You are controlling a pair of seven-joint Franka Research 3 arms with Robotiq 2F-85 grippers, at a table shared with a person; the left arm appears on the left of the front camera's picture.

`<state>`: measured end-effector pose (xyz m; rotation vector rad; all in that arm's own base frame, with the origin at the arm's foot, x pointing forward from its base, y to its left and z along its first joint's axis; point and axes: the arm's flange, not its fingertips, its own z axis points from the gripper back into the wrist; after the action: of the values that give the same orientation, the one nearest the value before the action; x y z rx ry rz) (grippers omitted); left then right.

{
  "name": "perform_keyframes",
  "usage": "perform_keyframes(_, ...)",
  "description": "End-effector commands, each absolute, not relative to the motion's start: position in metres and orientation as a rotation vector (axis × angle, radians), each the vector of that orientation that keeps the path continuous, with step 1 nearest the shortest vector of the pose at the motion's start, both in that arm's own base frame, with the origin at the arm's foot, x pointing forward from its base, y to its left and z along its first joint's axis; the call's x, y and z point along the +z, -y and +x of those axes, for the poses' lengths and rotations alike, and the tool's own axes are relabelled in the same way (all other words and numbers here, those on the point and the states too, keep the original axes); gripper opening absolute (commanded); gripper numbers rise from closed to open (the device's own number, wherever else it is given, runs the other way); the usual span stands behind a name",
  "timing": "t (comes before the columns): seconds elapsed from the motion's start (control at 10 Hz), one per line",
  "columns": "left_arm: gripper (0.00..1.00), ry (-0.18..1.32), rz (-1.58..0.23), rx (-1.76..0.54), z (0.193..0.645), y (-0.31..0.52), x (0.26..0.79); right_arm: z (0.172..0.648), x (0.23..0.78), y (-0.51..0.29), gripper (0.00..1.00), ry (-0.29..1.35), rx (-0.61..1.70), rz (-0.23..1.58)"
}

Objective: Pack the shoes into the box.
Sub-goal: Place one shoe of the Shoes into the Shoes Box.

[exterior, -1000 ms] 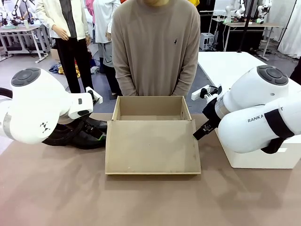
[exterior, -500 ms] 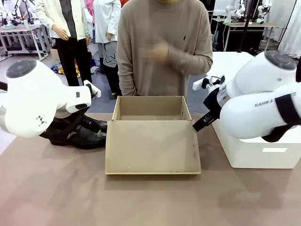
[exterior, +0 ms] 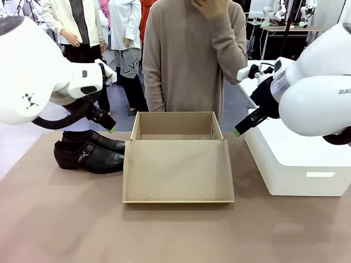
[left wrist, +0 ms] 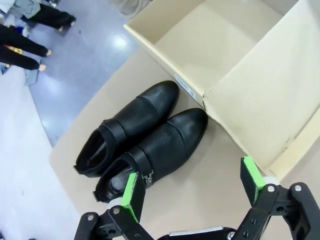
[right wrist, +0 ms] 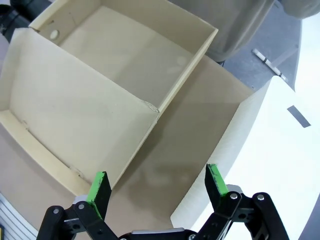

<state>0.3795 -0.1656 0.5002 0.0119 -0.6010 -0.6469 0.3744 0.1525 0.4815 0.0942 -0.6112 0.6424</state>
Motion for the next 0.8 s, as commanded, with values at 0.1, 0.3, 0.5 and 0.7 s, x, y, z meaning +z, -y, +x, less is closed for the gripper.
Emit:
perform_keyframes(0.1,1.0,0.585,0.043,-0.694,0.37,0.159,0.508,0.366,0.496,-0.137,1.0,0.603,0.717,0.16)
perform_keyframes(0.3,1.0,0.623,-0.026,-0.858,0.359,0.146,0.514,0.351,0.505,-0.123,1.0,0.649,0.807,0.23)
perform_keyframes(0.5,1.0,0.645,-0.077,-0.956,0.355,0.128,0.519,0.339,0.512,-0.109,1.0,0.687,0.915,0.298)
perform_keyframes(0.7,1.0,0.673,-0.192,-1.046,0.349,0.106,0.526,0.338,0.512,-0.095,1.0,0.729,0.987,0.36)
